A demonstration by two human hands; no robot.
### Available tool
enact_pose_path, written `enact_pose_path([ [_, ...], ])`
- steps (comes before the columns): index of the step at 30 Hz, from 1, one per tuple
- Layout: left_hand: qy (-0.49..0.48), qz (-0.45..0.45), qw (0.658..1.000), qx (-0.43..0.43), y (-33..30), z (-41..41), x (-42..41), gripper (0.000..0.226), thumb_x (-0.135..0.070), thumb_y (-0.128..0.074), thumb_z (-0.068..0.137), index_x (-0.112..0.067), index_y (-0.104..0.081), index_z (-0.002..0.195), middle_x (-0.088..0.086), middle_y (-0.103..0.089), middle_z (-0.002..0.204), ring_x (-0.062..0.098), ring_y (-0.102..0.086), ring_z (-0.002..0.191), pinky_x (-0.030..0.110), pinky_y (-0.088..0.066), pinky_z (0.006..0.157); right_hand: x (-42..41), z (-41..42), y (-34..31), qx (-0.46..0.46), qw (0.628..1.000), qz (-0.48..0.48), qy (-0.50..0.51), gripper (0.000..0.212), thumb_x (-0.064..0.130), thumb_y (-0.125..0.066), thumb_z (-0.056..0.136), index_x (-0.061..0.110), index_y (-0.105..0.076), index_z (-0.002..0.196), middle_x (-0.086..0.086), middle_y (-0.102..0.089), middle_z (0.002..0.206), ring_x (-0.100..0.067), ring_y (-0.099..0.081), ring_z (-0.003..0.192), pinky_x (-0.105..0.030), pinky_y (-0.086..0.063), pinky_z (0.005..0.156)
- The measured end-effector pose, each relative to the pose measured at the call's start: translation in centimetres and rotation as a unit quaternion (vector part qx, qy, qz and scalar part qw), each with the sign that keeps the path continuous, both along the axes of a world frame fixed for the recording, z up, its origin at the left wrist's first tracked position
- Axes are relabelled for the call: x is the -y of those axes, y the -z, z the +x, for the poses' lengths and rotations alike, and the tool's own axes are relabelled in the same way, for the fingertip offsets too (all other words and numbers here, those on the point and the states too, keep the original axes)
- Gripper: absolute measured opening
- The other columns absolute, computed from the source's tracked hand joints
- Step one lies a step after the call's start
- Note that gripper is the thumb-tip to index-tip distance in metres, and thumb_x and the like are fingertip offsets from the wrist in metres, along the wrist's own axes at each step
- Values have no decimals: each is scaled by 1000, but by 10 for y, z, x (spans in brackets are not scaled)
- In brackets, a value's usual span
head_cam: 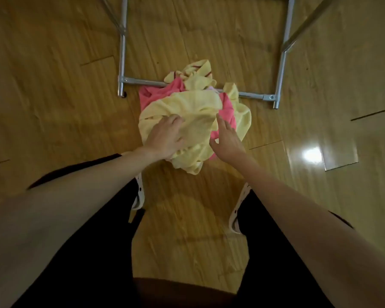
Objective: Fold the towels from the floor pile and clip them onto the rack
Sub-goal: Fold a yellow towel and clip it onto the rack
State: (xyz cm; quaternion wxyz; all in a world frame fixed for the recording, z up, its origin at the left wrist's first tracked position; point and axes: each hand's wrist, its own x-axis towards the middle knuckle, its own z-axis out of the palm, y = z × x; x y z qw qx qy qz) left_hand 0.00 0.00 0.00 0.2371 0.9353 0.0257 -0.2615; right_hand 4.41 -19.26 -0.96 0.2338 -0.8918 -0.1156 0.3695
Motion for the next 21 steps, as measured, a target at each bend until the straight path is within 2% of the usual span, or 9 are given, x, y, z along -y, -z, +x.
enact_pose_path([
  [4, -4, 11, 1000, 28, 45, 3, 10, 61, -29, -61, 90, -9, -35, 142, 8, -38, 145, 25, -38, 132, 36, -37, 108, 4, 0, 37, -15, 999, 30, 20, 77, 11, -54, 91, 16, -7, 152, -14, -38, 145, -26, -57, 112, -36, -47, 89],
  [7, -19, 36, 995, 93, 69, 12, 12, 60, -29, -59, 92, -11, -34, 143, 8, -39, 145, 24, -36, 133, 36, -33, 110, 4, 0, 58, 11, 996, 63, 66, 73, 9, -53, 91, 16, -12, 152, -11, -44, 140, -18, -59, 100, -29, -49, 81],
  [9, -19, 40, 991, 128, 76, 17, 12, 48, -28, -57, 93, -10, -45, 135, 8, -50, 134, 25, -44, 126, 37, -36, 106, 3, 1, 66, 30, 991, 86, 98, 68, 7, -52, 91, 14, -19, 150, -10, -46, 138, -14, -55, 104, -31, -51, 84],
  [11, -22, 32, 988, 153, 75, 20, 12, 27, -25, -56, 94, -8, -60, 114, 8, -60, 112, 26, -52, 110, 37, -41, 95, 3, 0, 68, 29, 984, 112, 133, 63, 5, -52, 88, 10, -28, 147, -9, -49, 137, -16, -52, 115, -28, -49, 90],
  [14, -49, -20, 985, 167, 63, 18, 14, 12, -17, -54, 95, -7, -60, 93, 5, -62, 90, 23, -56, 89, 36, -45, 78, -1, -3, 59, 10, 971, 153, 181, 63, 2, -53, 87, 10, -31, 146, -9, -50, 134, -19, -51, 118, -35, -53, 89],
  [17, -74, -74, 980, 170, 36, 8, 18, 9, -15, -52, 95, -11, -56, 89, -2, -57, 78, 15, -56, 73, 34, -45, 65, -3, -7, 39, -2, 962, 181, 207, 71, 2, -56, 86, 14, -23, 148, -8, -52, 128, -18, -57, 110, -36, -56, 83],
  [21, -103, -140, 972, 159, -8, -9, 11, 10, -15, -57, 93, -11, -65, 96, -7, -63, 85, 8, -59, 81, 21, -44, 72, -2, -13, 4, -27, 954, 223, 199, 74, 0, -56, 86, 14, -20, 149, -9, -58, 122, -9, -62, 102, -23, -55, 75],
])
